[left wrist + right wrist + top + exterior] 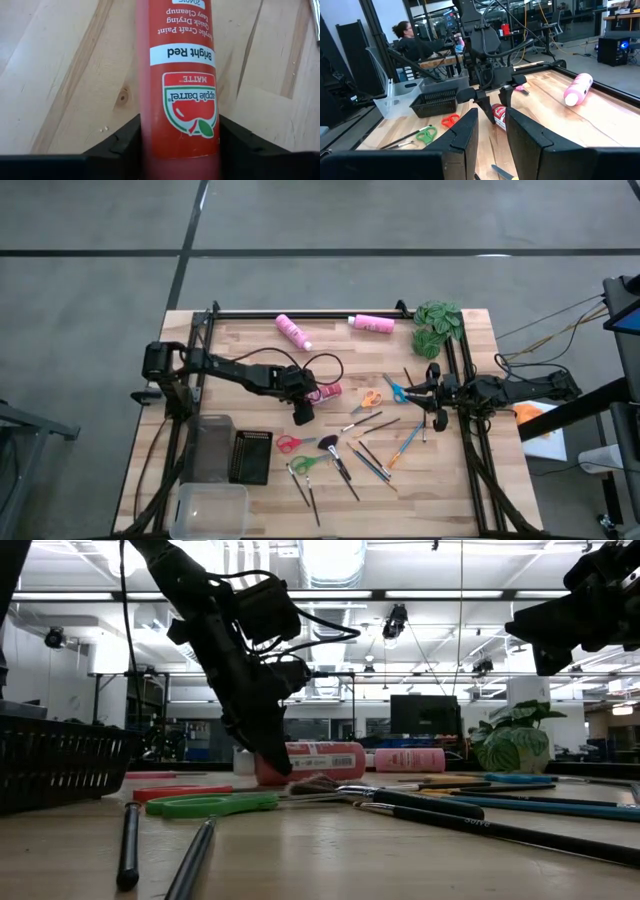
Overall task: Pick & Place Paint Supplies
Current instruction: Put the red paint bottle into the gray bin
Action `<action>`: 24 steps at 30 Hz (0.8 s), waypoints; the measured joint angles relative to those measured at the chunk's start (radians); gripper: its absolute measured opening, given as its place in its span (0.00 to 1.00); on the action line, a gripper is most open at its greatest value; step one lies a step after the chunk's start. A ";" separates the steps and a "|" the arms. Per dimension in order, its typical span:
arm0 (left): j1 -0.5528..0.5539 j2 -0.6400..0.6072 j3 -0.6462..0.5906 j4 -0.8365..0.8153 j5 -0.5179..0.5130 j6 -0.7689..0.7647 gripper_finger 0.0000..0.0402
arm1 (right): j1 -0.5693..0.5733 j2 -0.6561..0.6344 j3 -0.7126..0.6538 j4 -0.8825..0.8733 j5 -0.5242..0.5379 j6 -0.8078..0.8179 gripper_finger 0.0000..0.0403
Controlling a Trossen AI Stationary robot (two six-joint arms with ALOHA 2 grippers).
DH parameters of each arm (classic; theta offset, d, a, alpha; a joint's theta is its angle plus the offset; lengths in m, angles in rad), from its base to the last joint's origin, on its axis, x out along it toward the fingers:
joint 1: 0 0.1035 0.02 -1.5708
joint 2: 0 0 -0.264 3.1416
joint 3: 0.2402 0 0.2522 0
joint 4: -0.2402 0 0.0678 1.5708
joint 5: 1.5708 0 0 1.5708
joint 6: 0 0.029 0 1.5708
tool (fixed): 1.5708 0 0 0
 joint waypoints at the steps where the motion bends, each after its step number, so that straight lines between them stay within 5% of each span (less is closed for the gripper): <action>1: 0.000 0.000 0.000 0.001 0.000 0.000 0.46 | 0.000 0.000 0.000 0.000 0.000 0.000 0.24; 24: 0.000 -0.012 0.000 0.001 0.000 -0.059 0.49 | 0.000 0.000 0.000 0.000 0.000 0.000 0.24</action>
